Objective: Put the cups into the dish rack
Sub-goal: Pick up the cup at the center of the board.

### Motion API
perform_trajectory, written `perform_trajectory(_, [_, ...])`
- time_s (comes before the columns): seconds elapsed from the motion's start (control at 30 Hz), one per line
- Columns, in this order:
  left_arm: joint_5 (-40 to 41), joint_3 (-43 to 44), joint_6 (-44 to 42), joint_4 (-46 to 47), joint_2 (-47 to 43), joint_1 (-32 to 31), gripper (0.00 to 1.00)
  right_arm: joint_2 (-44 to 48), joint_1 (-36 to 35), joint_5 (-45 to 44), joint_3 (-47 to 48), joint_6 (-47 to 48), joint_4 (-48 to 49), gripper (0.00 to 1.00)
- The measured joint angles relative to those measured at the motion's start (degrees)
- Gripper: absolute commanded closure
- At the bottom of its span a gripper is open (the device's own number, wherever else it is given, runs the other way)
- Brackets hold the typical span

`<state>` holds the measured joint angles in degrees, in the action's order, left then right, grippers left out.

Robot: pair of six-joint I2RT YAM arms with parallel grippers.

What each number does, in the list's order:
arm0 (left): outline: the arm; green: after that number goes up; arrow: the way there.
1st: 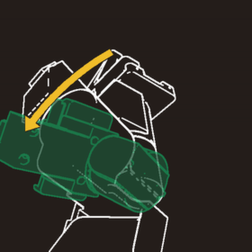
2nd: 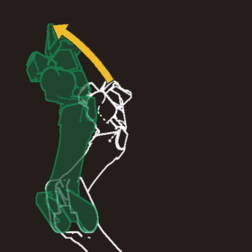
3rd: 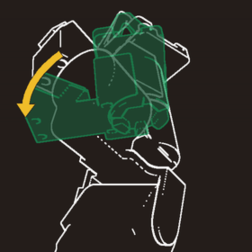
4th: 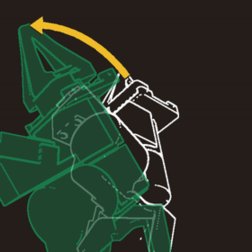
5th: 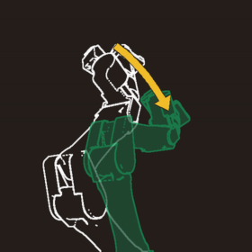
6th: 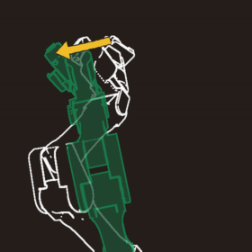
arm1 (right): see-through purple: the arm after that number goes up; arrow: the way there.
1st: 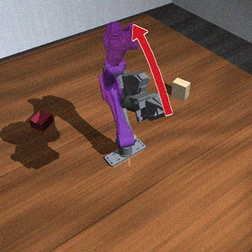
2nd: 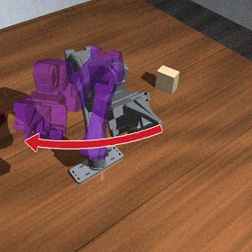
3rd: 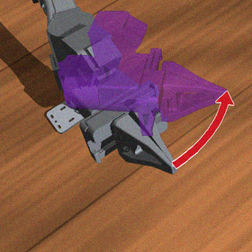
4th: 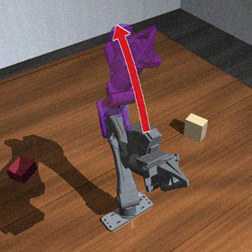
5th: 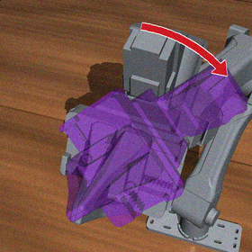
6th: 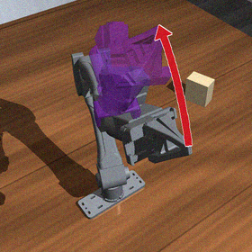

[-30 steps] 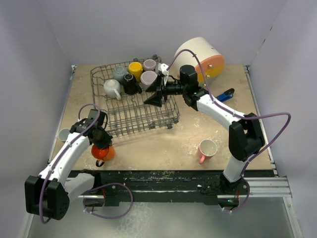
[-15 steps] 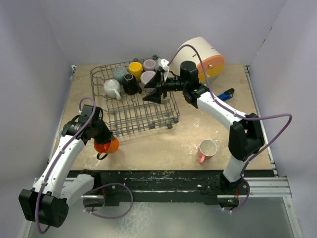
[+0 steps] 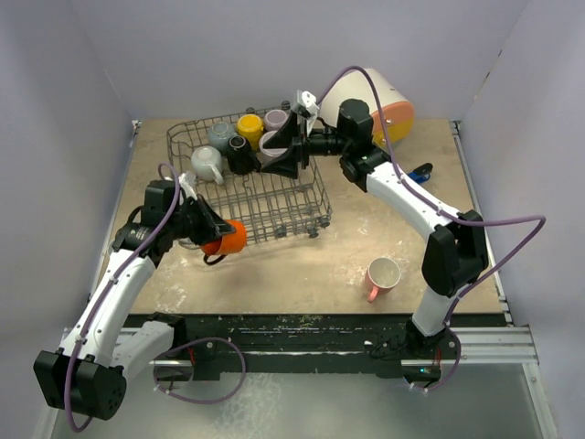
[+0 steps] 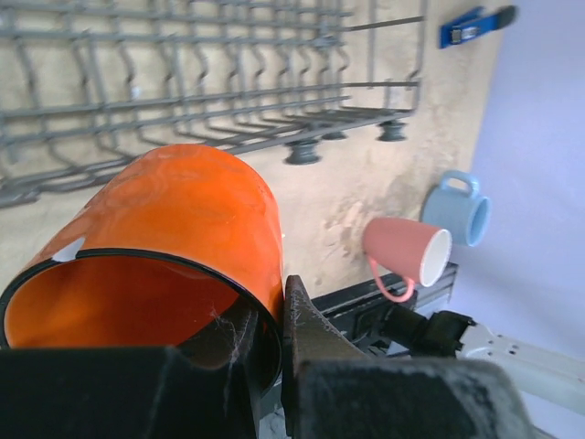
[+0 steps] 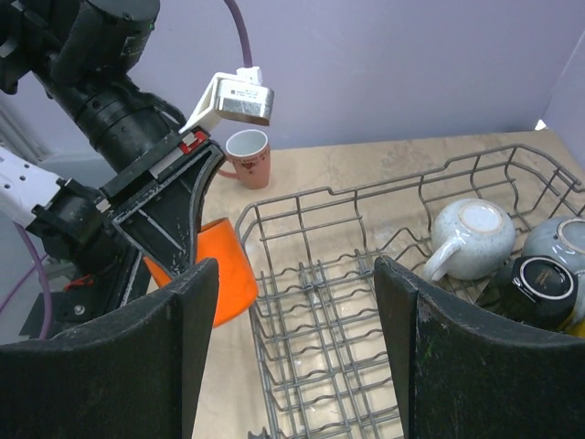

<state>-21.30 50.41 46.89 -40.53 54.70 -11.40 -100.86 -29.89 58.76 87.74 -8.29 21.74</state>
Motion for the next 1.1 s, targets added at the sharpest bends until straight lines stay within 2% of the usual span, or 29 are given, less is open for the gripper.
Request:
perform_trajectory(0.23, [-5.6, 0.0, 2.5, 11.2, 0.3, 0.0, 1.0, 0.0, 0.8, 0.8, 0.4, -1.6, 0.4, 0.29])
perform_trajectory(0.67, [-8.9, 2.0, 12.7, 33.0, 4.4, 0.2, 1.0, 0.3, 3.0, 1.0, 1.2, -1.6, 0.8, 0.29])
perform_trajectory(0.8, [-10.9, 2.0, 17.4, 40.7, 5.3, 2.2, 1.0, 1.7, 4.6, 0.7, 1.0, 0.1, 0.3, 0.28])
perform_trajectory(1.1, [-16.1, 1.1, 30.9, 65.3, 11.9, 8.4, 1.0, 6.8, 7.2, 0.7, -0.8, 5.3, 0.1, 0.26])
